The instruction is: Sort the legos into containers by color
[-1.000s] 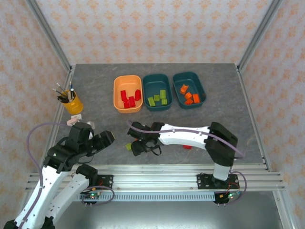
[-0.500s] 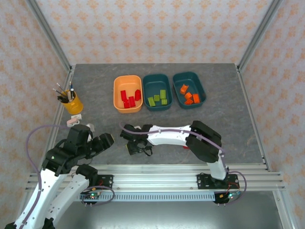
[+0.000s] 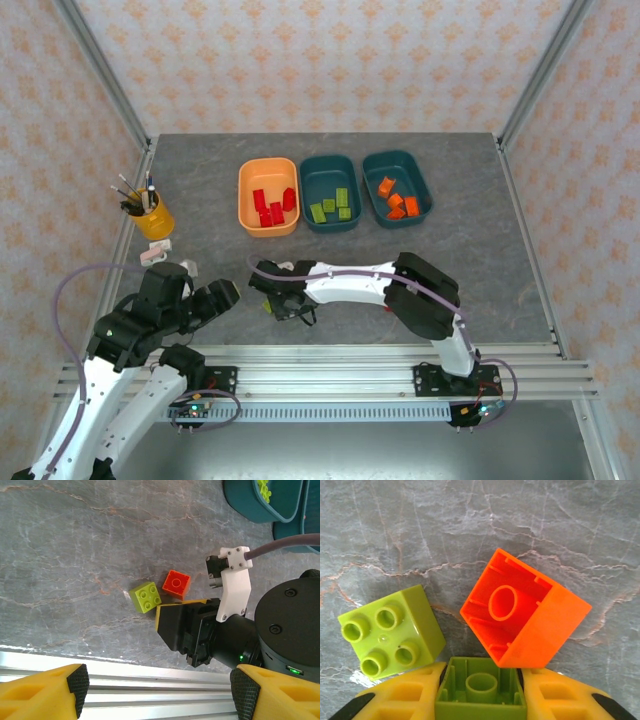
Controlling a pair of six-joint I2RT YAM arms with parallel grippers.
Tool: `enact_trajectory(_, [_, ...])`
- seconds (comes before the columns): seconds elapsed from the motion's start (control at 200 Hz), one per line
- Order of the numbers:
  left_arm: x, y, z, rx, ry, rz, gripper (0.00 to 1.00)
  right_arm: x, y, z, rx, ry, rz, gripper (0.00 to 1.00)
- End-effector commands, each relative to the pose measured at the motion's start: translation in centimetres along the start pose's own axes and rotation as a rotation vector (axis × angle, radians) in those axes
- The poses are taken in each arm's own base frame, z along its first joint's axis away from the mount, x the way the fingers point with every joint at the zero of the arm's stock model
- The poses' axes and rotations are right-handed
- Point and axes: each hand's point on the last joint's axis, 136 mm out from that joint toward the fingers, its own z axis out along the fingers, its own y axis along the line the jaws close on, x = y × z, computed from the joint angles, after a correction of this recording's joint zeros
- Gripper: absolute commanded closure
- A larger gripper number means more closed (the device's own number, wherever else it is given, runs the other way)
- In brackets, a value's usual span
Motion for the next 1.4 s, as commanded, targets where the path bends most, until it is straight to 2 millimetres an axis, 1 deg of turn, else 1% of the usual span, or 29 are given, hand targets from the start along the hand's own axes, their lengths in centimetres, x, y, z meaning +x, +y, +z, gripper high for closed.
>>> enact_trajectory(0.0, [-0.2,-2.0,0.3,0.090,0.009,0.002,0.22,-1.0,-0.9,-3.8,0.023,-0.064,0.009,0.67])
enact_trajectory(0.06, [-0.8,-3.3,0.3,0.131,0.005,0.007,0.22,-1.7,-1.3,-6.0,0.020,-0.095,0.018,0.68])
enact_trajectory(0.13, [-1.5,-4.8,0.3,0.164,0.005,0.015,0.22,-2.8,-2.3,-8.7,0.025,-0.135,0.041,0.68])
enact_trajectory(0.215, [-2.7,-6.7,0.7,0.192,0.004,0.023,0.22,-4.9,-4.3,-11.8,0.037,-0.191,0.077,0.68])
enact_trajectory(0.275, [-3.6,-8.1,1.0,0.217,-0.004,0.021,0.22,-6.9,-6.1,-13.7,0.053,-0.237,0.113,0.69])
enact_trajectory(0.37, [-5.4,-10.3,1.8,0.253,-0.024,0.012,0.21,-10.8,-9.2,-15.6,0.075,-0.295,0.171,0.70])
enact_trajectory(0.405, [-6.1,-11.0,2.1,0.258,-0.029,0.012,0.21,-12.2,-10.3,-15.9,0.080,-0.314,0.196,0.70])
enact_trajectory(0.475, [-7.6,-12.3,2.8,0.248,-0.046,0.020,0.21,-15.3,-12.4,-15.8,0.094,-0.333,0.243,0.71])
enact_trajectory(0.505, [-8.2,-12.8,3.1,0.245,-0.050,0.024,0.21,-16.5,-13.2,-15.5,0.103,-0.341,0.258,0.71])
enact_trajectory(0.601, [-10.1,-14.4,4.4,0.236,-0.067,0.023,0.21,-20.4,-15.5,-13.8,0.110,-0.336,0.309,0.72])
enact_trajectory(0.611, [-10.3,-14.5,4.5,0.235,-0.069,0.021,0.21,-20.7,-15.8,-13.3,0.112,-0.331,0.313,0.72])
enact_trajectory(0.641, [-10.9,-14.9,5.0,0.230,-0.071,0.017,0.21,-21.9,-16.3,-13.1,0.111,-0.339,0.322,0.72])
enact_trajectory(0.706, [-12.1,-15.7,6.3,0.217,-0.076,0.012,0.21,-24.1,-17.5,-11.4,0.125,-0.335,0.331,0.72])
enact_trajectory(0.716, [-12.3,-15.8,6.5,0.214,-0.076,0.012,0.21,-24.5,-17.6,-11.5,0.122,-0.342,0.332,0.72])
enact_trajectory(0.781, [-13.3,-16.6,7.7,0.201,-0.080,0.018,0.21,-26.3,-18.6,-9.6,0.124,-0.327,0.343,0.72])
enact_trajectory(0.791, [-13.5,-16.8,7.8,0.202,-0.083,0.020,0.21,-26.6,-18.7,-9.6,0.122,-0.330,0.344,0.72])
enact_trajectory(0.826, [-14.1,-17.2,8.4,0.197,-0.088,0.022,0.21,-27.3,-19.1,-8.4,0.123,-0.321,0.346,0.72])
enact_trajectory(0.931, [-15.5,-18.3,9.9,0.191,-0.096,0.035,0.21,-29.4,-20.1,-6.1,0.108,-0.328,0.348,0.72])
enact_trajectory(0.996, [-16.1,-18.6,10.7,0.180,-0.094,0.044,0.21,-30.2,-20.6,-4.4,0.099,-0.336,0.350,0.71])
enact_trajectory(1.041, [-16.4,-18.7,11.3,0.171,-0.091,0.049,0.22,-30.5,-20.9,-3.1,0.089,-0.327,0.358,0.71])
enact_trajectory(1.131, [-16.7,-18.6,12.1,0.151,-0.088,0.050,0.22,-30.2,-21.1,-0.7,0.073,-0.286,0.363,0.70])
enact_trajectory(1.191, [-16.7,-18.5,12.5,0.145,-0.084,0.049,0.22,-30.0,-20.8,0.4,0.062,-0.263,0.357,0.68])
enact_trajectory(1.286, [-16.5,-18.1,13.0,0.129,-0.072,0.053,0.22,-30.0,-20.7,0.7,0.051,-0.261,0.357,0.61])
enact_trajectory(1.391, [-16.1,-17.9,13.1,0.117,-0.059,0.066,0.22,-30.2,-20.6,0.1,0.050,-0.267,0.353,0.50])
